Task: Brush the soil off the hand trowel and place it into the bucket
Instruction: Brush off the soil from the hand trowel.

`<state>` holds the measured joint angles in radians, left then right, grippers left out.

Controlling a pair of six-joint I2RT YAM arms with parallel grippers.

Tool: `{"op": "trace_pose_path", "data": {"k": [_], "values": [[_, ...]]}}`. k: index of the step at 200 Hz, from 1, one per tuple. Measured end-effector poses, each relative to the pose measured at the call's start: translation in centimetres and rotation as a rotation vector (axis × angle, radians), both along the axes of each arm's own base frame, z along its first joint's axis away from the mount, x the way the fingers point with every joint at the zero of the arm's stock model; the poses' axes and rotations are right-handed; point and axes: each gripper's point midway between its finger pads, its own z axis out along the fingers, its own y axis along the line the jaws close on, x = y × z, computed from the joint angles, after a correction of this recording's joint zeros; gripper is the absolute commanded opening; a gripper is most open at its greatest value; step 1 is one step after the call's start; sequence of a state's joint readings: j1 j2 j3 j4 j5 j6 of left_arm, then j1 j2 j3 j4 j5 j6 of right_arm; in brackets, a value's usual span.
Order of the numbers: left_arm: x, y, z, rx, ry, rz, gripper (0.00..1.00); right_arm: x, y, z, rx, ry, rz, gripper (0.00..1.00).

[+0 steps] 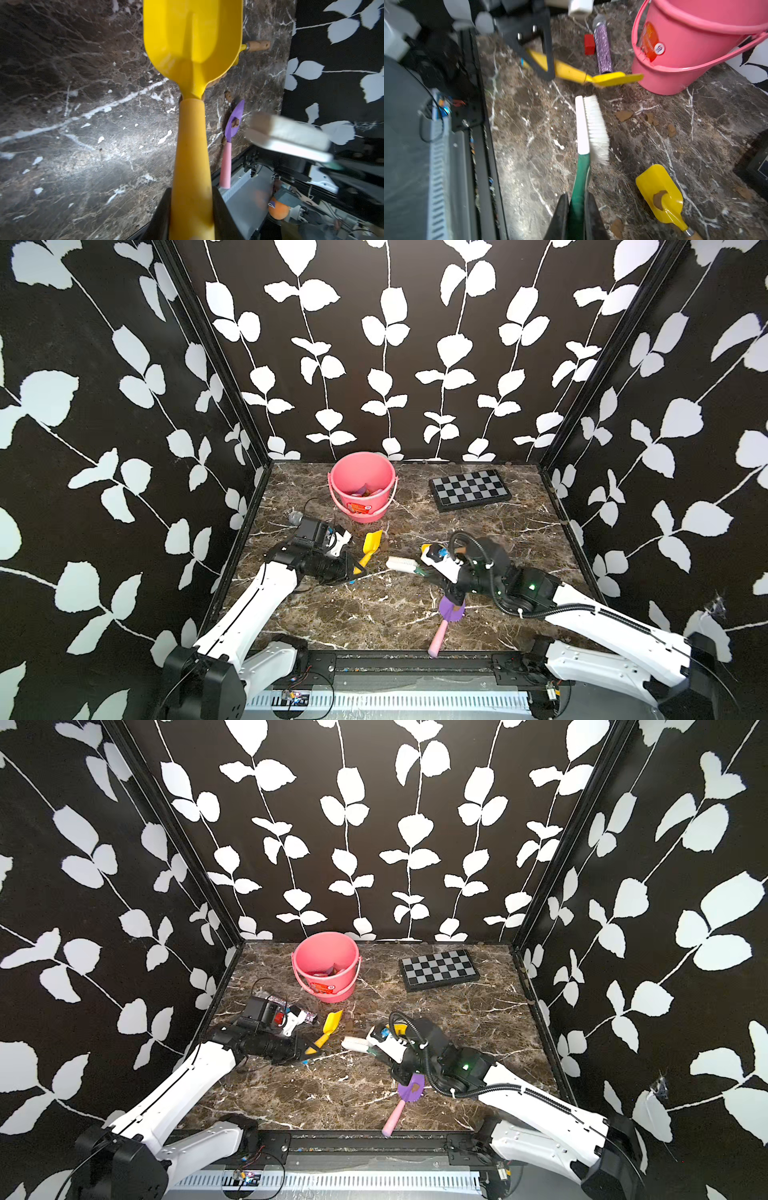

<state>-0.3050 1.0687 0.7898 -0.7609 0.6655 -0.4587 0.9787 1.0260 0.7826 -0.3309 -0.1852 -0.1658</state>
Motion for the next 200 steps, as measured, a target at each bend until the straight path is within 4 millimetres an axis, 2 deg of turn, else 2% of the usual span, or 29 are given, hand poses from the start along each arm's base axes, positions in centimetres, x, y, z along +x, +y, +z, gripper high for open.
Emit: {"op": "trace_pose_path", "data": {"k": [21,38,58,91,132,166,200], "values": [[-0.2,-0.4,0.5,-0.045,0.042,0.02,0.0,-0.7,1.4,-2.9,-0.157,-0.088,0.11,0.0],[-0.4,-0.7,0.8,-0.074,0.079,0.037,0.0,-1.0,2.6,-3.9,-0.23,-0.146,0.186,0.0],[-0.4,-1.1,1.0,-0.107,0.107,0.059,0.0,-1.2,4.2,-4.0,-0.267,-0.211,0.261,0.0],[-0.6,-1.3,0.8,-0.138,0.155,0.088,0.0,-0.9,6.3,-2.6,-0.249,-0.309,0.322,0.0],[-0.6,-1.5,1.0,-0.157,0.174,0.095,0.0,1.2,6.6,-2.0,-0.286,-0.387,0.272,0.0],[-0.5,-1.6,1.1,-0.163,0.163,0.09,0.0,3.4,5.6,-2.6,-0.344,-0.393,0.191,0.0],[-0.4,-1.6,1.1,-0.163,0.153,0.086,0.0,3.8,4.8,-3.2,-0.377,-0.376,0.163,0.0]]}}
